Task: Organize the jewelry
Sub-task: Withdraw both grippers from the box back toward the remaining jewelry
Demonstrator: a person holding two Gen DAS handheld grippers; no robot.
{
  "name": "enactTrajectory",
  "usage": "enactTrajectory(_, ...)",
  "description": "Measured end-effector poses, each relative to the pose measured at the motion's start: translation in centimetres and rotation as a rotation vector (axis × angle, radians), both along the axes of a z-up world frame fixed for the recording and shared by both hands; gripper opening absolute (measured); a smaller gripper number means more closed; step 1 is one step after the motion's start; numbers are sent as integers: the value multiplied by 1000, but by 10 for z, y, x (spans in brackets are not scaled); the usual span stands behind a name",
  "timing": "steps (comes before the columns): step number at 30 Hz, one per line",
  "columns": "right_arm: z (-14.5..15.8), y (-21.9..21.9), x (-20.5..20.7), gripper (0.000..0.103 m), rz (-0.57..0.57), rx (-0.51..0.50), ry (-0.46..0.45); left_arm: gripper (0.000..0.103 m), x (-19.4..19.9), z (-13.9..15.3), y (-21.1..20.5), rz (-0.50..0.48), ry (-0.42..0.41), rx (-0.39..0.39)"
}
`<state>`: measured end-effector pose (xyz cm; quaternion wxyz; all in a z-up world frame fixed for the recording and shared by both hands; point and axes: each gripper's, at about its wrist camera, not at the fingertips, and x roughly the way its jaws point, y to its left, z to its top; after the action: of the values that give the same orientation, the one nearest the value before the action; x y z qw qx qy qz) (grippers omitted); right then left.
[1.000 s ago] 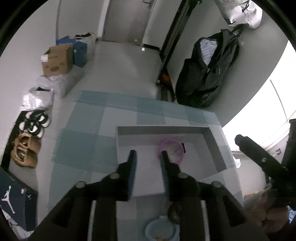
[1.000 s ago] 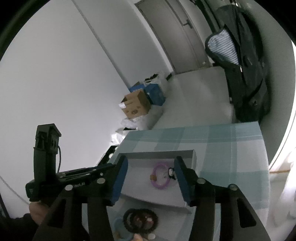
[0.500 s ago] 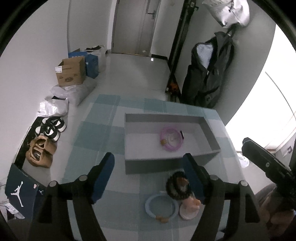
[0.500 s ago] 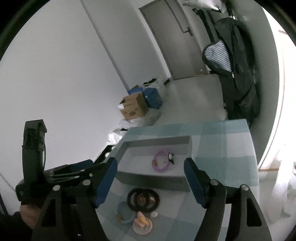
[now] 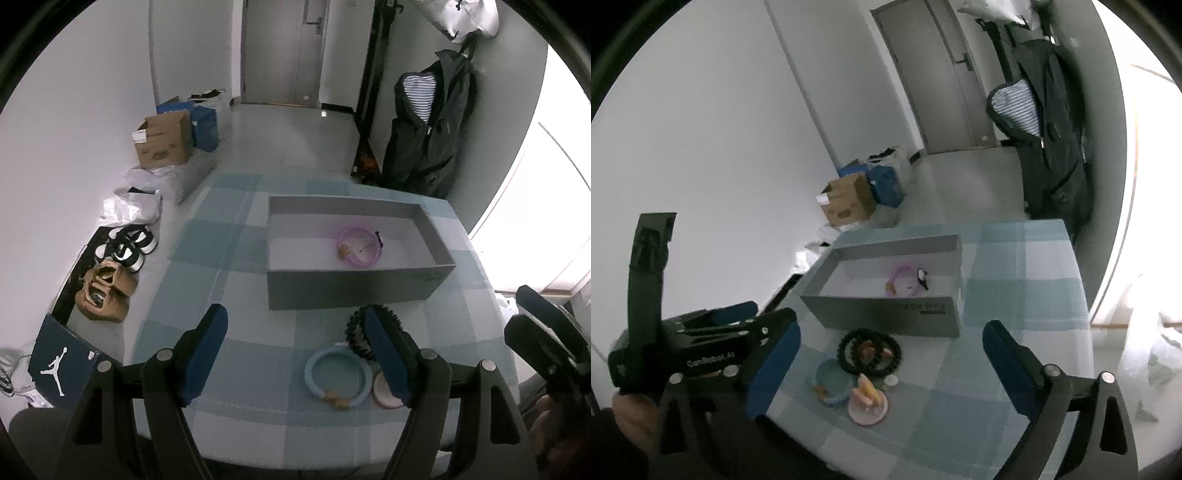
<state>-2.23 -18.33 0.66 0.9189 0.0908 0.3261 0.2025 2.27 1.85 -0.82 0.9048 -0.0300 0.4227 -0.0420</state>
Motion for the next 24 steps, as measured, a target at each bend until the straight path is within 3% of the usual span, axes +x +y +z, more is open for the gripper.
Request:
enactTrajectory(9,-28,19,-3,101,45,-76,82,73,-10,-26,5,-12,52,11)
enactTrajectory(14,-53,36,-2,101,120,-124,182,73,-13,-31,6,-22,66,20)
enactTrajectory(20,-56,38,-3,100,117,-140,162,73,-10,-35,13,-2,96,-16)
enactTrajectory(24,-62,37,4,86,109,-113,197,73,-8,-40,16,8,121,-23)
